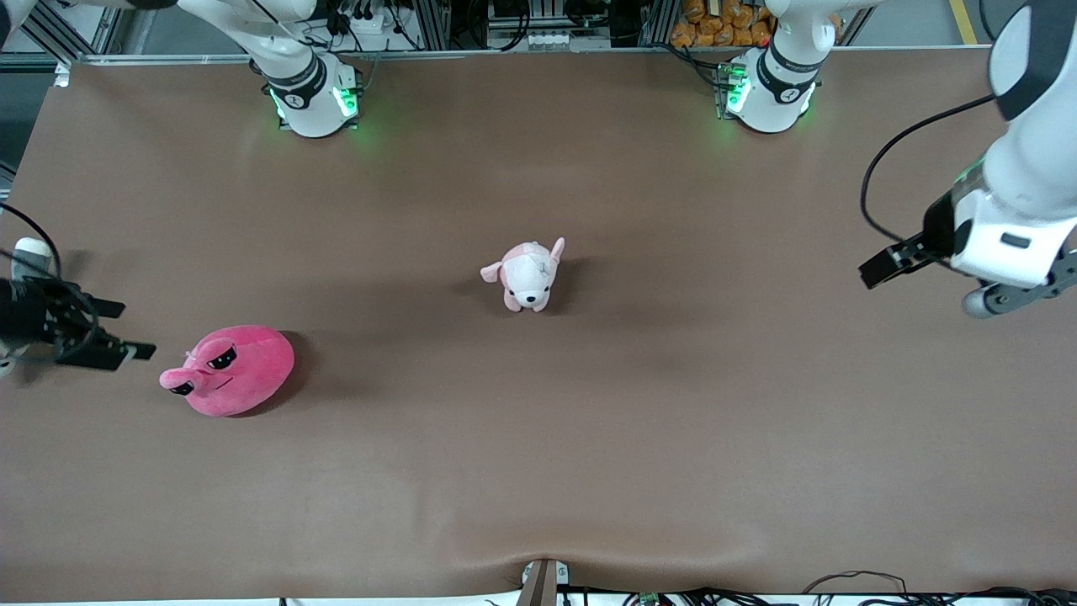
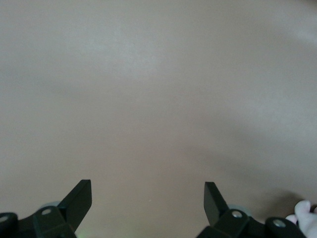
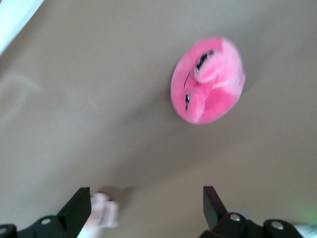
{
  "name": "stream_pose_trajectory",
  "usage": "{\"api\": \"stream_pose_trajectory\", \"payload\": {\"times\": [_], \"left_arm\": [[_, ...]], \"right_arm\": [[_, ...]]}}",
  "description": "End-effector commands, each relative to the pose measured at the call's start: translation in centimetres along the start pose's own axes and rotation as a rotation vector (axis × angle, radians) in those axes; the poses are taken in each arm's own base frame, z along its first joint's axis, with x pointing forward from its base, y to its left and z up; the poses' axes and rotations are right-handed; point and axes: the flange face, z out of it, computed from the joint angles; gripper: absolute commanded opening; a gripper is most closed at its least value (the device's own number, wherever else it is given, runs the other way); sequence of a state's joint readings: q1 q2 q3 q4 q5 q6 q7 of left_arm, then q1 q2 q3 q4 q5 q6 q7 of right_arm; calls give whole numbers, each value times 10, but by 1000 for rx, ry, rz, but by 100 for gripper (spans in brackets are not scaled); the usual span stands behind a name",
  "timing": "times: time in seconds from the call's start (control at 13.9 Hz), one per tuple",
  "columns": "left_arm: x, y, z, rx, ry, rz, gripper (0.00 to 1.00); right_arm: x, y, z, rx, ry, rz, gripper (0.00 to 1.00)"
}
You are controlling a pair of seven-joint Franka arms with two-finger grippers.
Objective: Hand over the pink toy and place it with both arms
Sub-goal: 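Open the right gripper to set the pink toy on the table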
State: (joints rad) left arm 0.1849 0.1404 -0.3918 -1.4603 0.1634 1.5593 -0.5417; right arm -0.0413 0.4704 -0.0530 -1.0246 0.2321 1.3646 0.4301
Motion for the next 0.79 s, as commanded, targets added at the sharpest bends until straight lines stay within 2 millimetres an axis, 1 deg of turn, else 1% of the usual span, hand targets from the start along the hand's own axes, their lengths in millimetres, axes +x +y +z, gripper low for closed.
{"api": "stream_pose_trajectory", "payload": {"times": [0.0,0.07,0.14,0.22,0.29,0.36,0.43,0.5,0.58,0.65,0.72], "left_arm": [[-21,-15,-20,34,26,72,100],[-26,-21,-23,36,30,87,100],[-33,-32,-26,39,29,87,100],[-44,-39,-28,35,27,90,100],[-56,-47,-28,29,27,97,100],[-70,-51,-26,29,32,107,100],[-80,-61,-23,25,35,103,100],[-89,-70,-20,18,30,100,100],[-97,-72,-19,15,28,106,100],[-104,-69,-20,15,29,116,100],[-108,-71,-18,18,26,118,100]], "right_arm": [[-51,-21,-39,-174,80,-364,100],[-72,-29,-51,-220,87,-460,100],[-93,-36,-65,-241,99,-528,100],[-122,-44,-81,-250,124,-556,100],[-128,-38,-74,-251,100,-555,100],[-138,-27,-69,-245,98,-556,100],[-146,-19,-56,-236,117,-563,100],[-155,-5,-51,-219,162,-572,100],[-156,10,-39,-210,177,-564,100],[-164,14,-34,-208,179,-569,100],[-166,12,-33,-212,175,-574,100]]}}
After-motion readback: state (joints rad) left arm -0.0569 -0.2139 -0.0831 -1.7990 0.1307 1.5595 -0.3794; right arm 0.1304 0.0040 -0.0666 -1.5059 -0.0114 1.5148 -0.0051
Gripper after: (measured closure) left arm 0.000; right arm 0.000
